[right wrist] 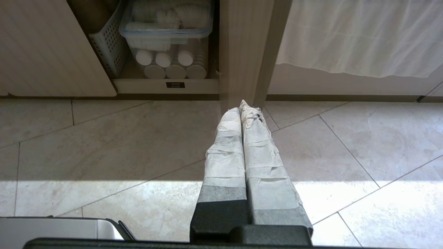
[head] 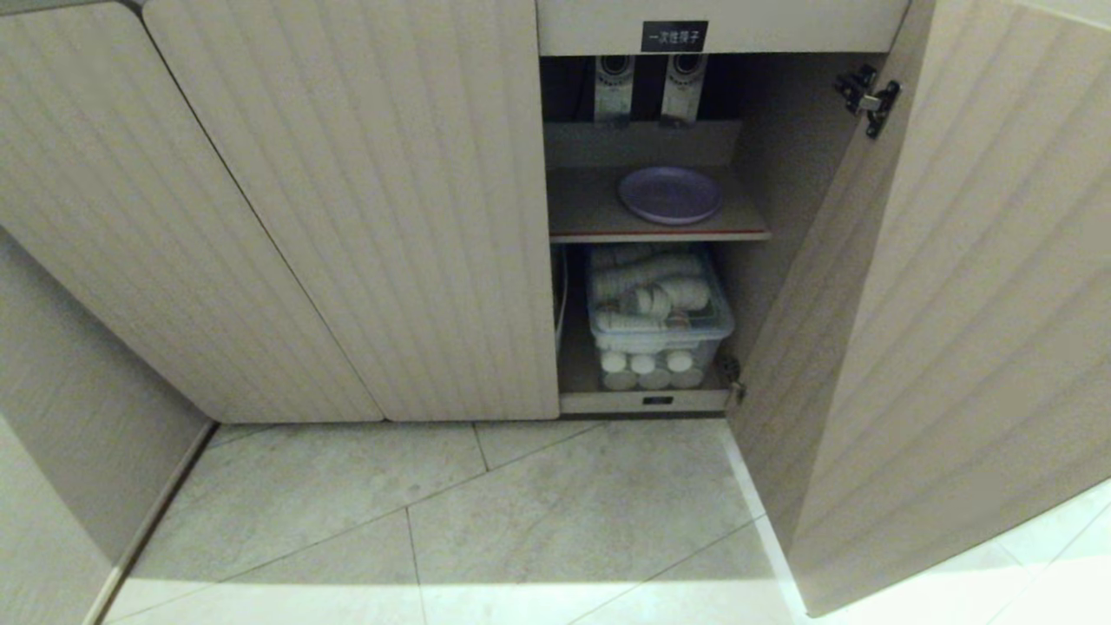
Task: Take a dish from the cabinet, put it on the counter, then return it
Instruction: Close the cabinet door
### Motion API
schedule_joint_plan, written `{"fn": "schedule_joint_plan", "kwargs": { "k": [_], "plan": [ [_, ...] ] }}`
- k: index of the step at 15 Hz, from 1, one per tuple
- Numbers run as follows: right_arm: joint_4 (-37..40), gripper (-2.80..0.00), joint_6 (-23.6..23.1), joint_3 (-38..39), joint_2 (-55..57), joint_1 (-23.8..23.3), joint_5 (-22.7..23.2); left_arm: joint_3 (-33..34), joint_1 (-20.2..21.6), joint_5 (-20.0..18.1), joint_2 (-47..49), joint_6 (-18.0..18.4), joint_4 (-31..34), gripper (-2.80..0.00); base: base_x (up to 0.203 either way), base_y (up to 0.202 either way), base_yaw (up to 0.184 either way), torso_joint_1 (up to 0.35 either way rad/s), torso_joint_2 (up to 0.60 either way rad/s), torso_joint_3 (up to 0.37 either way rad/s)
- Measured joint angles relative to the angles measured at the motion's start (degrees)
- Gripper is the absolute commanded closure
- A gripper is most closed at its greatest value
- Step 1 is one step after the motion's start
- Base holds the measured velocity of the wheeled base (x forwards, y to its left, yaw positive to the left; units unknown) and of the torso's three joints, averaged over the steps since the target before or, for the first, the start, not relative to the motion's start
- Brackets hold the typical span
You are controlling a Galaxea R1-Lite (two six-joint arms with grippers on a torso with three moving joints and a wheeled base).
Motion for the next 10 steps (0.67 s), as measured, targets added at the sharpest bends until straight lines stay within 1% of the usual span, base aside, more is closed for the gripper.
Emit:
{"fn": "schedule_joint_plan", "kwargs": {
  "k": [7,10],
  "plan": [
    [-0.05,0.0,0.11,0.02,0.0,0.05,0.08,0.0,0.0,0.0,0.0,-0.01,0.0,0.0,0.0,0.0,0.0,0.0,0.0,0.0],
    [0.06,0.0,-0.45,-0.02,0.0,0.05,0.88,0.0,0.0,-0.01,0.0,-0.01,0.02,0.0,0.0,0.0,0.0,0.0,0.0,0.0]
  ]
}}
